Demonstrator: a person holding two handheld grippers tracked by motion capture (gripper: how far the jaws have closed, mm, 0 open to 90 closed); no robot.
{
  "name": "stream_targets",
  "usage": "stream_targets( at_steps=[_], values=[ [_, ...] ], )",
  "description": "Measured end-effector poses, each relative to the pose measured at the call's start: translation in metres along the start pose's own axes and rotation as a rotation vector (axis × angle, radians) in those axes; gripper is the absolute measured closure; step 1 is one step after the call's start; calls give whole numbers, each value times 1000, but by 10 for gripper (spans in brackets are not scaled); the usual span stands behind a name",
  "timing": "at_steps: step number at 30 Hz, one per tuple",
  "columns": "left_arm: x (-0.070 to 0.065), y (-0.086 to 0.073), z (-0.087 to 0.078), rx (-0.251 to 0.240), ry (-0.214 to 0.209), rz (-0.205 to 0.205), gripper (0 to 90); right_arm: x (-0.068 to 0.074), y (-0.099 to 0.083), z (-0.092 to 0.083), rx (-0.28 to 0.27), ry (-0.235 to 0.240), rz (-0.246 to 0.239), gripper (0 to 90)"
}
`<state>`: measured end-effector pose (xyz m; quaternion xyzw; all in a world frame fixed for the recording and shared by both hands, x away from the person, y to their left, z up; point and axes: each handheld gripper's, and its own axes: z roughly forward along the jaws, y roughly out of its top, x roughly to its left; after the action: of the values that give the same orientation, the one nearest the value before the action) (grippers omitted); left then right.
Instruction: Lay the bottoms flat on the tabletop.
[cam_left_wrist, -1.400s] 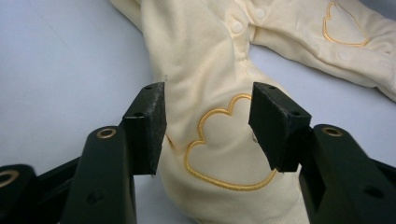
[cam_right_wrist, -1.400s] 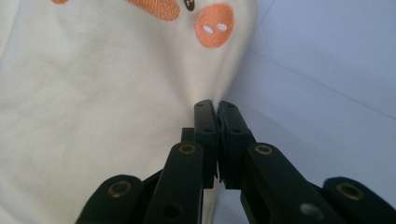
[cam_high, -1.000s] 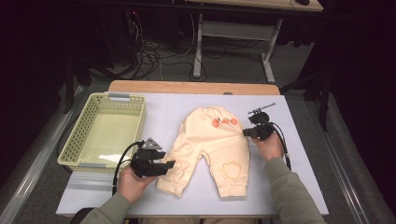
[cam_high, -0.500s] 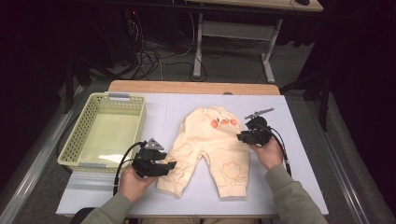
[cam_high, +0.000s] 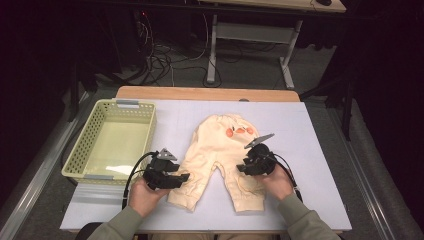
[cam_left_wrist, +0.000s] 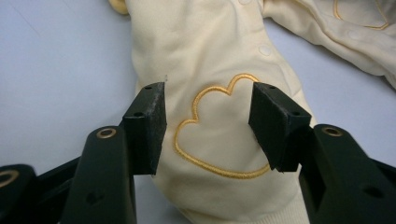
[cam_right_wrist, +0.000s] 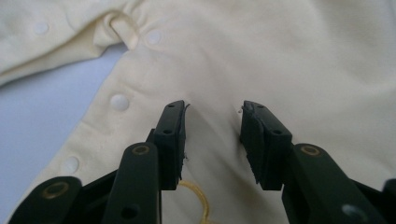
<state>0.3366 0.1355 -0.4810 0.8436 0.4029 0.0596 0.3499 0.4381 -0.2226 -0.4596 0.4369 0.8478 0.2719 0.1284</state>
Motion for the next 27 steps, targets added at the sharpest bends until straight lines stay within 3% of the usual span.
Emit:
stream_targets(
  at_steps=[2,6,12,16,19,27],
  values=[
    [0,0,1,1,-1,2,451,5,-2,0,1,12,-10,686],
    [0,0,1,5,0,-4,451,23,-10,5,28,51,-44,881],
    [2,1,4,16,-7,-4,457,46,-19,12,42,104,-105,900],
    [2,1,8,27,-4,-7,480,58,-24,15,77,82,-149,900],
    [3,2,10,30,-5,-14,553,59,-27,18,85,73,-175,900],
    [4,3,14,53,-10,-18,740,61,-28,14,115,76,-189,900]
  ],
)
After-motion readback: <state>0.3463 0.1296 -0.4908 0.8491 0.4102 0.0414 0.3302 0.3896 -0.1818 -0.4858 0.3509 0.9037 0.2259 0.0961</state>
